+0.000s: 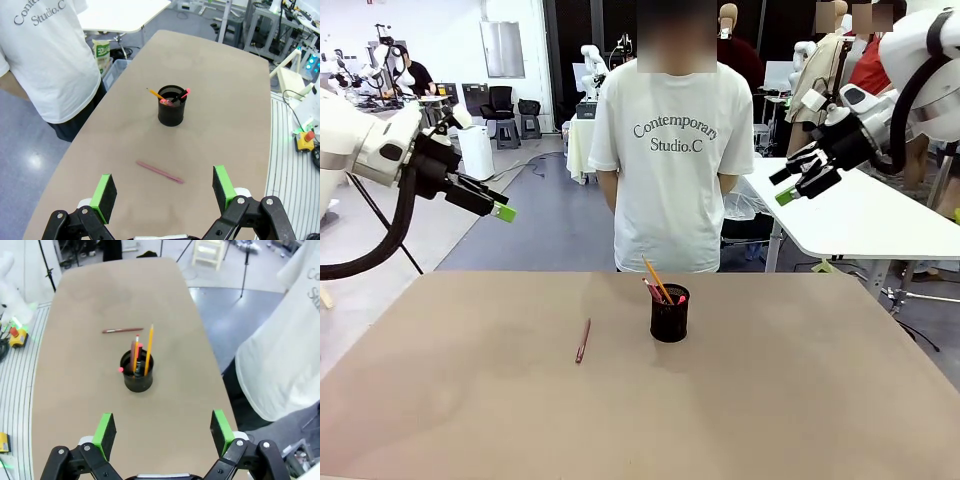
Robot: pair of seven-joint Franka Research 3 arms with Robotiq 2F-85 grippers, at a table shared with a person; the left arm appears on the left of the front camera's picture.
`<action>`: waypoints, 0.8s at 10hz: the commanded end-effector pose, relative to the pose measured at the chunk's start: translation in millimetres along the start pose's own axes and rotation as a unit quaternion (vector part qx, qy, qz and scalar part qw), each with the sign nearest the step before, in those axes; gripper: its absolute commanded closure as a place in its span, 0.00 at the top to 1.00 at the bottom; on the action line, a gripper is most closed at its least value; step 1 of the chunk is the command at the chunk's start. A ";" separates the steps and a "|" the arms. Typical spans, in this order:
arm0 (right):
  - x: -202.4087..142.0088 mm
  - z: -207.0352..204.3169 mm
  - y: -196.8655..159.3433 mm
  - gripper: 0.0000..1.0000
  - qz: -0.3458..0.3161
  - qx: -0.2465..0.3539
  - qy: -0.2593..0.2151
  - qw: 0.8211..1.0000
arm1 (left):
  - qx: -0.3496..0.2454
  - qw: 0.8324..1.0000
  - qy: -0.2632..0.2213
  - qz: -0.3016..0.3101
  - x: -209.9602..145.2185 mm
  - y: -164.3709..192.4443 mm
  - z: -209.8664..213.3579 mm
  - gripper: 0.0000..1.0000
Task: Place the pens into the pen holder.
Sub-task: Pick up a writing instrument from the table and place it into the Pen holder.
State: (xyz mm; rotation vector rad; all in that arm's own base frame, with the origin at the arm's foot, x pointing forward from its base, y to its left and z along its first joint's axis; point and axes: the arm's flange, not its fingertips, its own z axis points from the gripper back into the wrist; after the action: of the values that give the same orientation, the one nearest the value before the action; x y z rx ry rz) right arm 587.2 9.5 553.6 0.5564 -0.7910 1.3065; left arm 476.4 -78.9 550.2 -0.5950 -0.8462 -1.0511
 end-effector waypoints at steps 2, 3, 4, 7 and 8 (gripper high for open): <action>-11.2 -0.6 27.8 1.00 -0.007 -0.041 -0.011 0.999 | 0.002 1.000 0.000 0.001 -0.8 -1.2 2.6 1.00; -13.1 2.5 25.4 1.00 -0.015 -0.042 -0.009 0.999 | 0.002 1.000 0.000 0.001 -0.8 -1.2 2.6 1.00; -11.8 5.9 24.3 1.00 -0.029 -0.052 -0.008 0.998 | 0.002 1.000 0.000 0.001 -0.8 -1.2 2.6 1.00; -10.4 3.9 14.7 1.00 -0.016 -0.029 0.000 0.999 | 0.002 1.000 0.000 0.001 -0.8 -1.2 2.6 1.00; -10.4 3.9 14.7 1.00 -0.016 -0.029 0.000 0.999 | 0.002 1.000 0.000 0.001 -0.8 -1.2 2.6 1.00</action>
State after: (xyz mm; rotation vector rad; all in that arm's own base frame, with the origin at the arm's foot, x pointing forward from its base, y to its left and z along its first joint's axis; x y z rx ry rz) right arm 568.2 1.9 544.6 0.5185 -0.8123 1.2414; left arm 476.4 -78.9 550.3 -0.5949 -0.8463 -1.0511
